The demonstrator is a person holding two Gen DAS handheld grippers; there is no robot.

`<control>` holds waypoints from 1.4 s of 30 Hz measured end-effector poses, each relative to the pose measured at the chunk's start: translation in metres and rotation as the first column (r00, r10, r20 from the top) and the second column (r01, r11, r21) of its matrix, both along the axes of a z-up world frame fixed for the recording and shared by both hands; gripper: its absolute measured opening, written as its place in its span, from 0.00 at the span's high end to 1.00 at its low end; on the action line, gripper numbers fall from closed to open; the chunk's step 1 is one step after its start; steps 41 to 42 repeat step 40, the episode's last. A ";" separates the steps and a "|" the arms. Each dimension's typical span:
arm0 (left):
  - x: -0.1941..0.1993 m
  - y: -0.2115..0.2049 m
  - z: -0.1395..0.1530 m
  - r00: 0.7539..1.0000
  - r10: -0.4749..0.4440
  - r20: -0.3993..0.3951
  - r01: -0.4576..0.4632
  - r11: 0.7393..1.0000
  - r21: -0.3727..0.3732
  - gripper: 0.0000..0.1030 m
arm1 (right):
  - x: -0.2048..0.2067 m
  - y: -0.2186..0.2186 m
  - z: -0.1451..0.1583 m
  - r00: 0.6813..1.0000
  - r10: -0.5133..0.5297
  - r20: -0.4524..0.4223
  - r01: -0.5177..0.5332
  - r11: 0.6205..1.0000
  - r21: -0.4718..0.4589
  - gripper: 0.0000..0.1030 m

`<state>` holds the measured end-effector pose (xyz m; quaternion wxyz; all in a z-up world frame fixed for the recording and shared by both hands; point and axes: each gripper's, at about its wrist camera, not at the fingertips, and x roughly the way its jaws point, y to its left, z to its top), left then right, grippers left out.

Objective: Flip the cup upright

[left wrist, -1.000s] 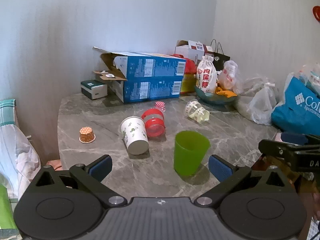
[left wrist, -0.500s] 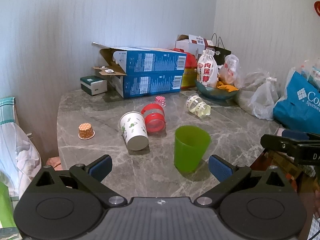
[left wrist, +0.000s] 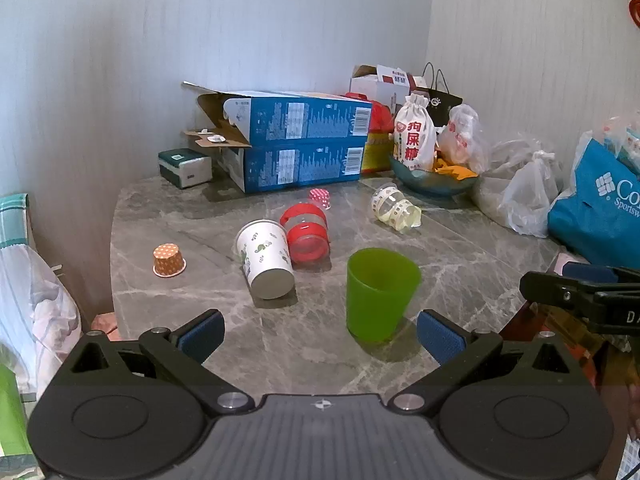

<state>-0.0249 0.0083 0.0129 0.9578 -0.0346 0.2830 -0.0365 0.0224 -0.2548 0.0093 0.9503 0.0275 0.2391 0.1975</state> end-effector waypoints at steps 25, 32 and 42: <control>0.002 -0.001 -0.003 1.000 -0.005 -0.015 0.005 1.000 -0.005 0.00 | 0.002 0.002 -0.004 1.000 0.012 -0.016 -0.012 1.000 0.000 0.01; 0.002 -0.003 -0.006 1.000 -0.015 -0.015 0.015 1.000 -0.025 0.00 | 0.004 0.003 -0.007 1.000 0.017 -0.021 -0.017 1.000 0.002 0.01; 0.004 -0.004 -0.006 1.000 -0.023 -0.009 0.022 1.000 -0.012 0.00 | 0.007 0.005 -0.009 0.999 0.020 -0.034 -0.020 1.000 0.000 0.01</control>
